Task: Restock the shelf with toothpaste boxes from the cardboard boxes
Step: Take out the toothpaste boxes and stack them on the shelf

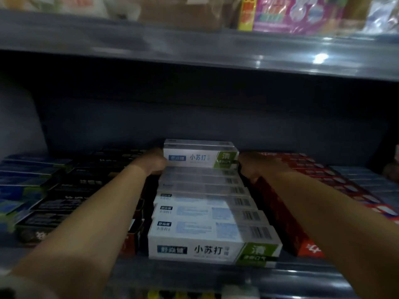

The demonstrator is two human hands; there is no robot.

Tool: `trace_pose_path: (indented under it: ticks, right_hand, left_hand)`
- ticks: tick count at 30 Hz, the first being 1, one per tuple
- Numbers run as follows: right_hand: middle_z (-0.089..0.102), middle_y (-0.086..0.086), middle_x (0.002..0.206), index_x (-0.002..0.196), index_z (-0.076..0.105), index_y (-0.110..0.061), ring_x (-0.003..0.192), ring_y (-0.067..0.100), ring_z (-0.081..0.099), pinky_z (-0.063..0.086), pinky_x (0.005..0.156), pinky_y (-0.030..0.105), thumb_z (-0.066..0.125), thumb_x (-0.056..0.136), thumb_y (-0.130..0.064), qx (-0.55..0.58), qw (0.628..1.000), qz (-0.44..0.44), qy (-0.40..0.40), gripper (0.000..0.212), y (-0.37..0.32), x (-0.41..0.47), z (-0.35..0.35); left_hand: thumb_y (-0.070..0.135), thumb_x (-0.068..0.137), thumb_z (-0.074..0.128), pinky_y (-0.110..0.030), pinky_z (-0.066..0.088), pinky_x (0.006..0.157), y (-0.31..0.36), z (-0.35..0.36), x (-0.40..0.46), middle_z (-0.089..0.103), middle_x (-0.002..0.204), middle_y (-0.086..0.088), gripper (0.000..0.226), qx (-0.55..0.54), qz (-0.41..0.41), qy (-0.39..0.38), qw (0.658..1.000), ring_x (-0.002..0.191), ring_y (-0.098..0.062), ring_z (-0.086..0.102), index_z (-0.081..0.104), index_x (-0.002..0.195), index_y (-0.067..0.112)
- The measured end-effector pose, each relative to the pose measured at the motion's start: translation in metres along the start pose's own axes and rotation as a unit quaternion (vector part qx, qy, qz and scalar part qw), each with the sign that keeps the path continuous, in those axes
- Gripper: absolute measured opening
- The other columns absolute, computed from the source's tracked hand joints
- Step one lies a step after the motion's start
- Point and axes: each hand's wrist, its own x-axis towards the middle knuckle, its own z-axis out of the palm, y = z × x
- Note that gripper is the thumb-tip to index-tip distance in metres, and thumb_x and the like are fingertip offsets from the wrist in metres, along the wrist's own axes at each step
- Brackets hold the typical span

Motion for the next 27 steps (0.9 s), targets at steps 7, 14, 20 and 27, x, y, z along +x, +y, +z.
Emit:
trace_pose_path:
  ticks: [7, 14, 20, 27]
  right_hand:
    - [0.052, 0.017, 0.128, 0.130, 0.048, -0.003, 0.109, 0.031, 0.055, 0.052, 0.082, 0.035, 0.053, 0.094, -0.009, 0.017, 0.999, 0.038, -0.013, 0.037, 0.009, 0.036, 0.022]
    - [0.057, 0.020, 0.115, 0.119, 0.053, 0.001, 0.092, 0.030, 0.059, 0.048, 0.053, 0.028, 0.054, 0.095, -0.015, 0.031, 0.999, 0.026, -0.015, 0.029, 0.011, 0.053, 0.029]
    - [0.058, 0.019, 0.109, 0.119, 0.054, 0.000, 0.090, 0.032, 0.061, 0.053, 0.052, 0.032, 0.061, 0.090, -0.009, 0.106, 0.993, 0.037, -0.047, 0.031, 0.013, 0.057, 0.029]
    - [0.057, 0.017, 0.108, 0.119, 0.054, 0.001, 0.080, 0.024, 0.058, 0.049, 0.052, 0.027, 0.058, 0.090, -0.003, 0.110, 0.992, 0.039, -0.042, 0.030, 0.011, 0.054, 0.026]
  left_hand:
    - [0.021, 0.099, 0.044, -0.031, 0.042, 0.092, -0.018, 0.002, 0.031, 0.048, 0.136, -0.019, 0.038, -0.010, -0.032, 0.059, 0.998, 0.119, -0.032, 0.050, 0.048, 0.132, 0.001]
    - [0.003, 0.098, 0.039, -0.031, 0.039, 0.096, -0.019, 0.022, 0.052, 0.044, 0.140, -0.017, 0.043, -0.024, -0.019, 0.036, 0.999, 0.123, -0.031, 0.045, 0.040, 0.141, 0.005]
    - [0.002, 0.094, 0.037, -0.040, 0.038, 0.108, -0.026, 0.019, 0.060, 0.043, 0.143, -0.017, 0.049, -0.047, -0.028, 0.006, 0.998, 0.125, -0.032, 0.045, 0.039, 0.143, 0.007]
    - [0.003, 0.095, 0.038, -0.038, 0.039, 0.107, -0.026, 0.018, 0.066, 0.044, 0.142, -0.017, 0.047, -0.070, -0.041, 0.003, 0.997, 0.124, -0.032, 0.046, 0.039, 0.142, 0.007]
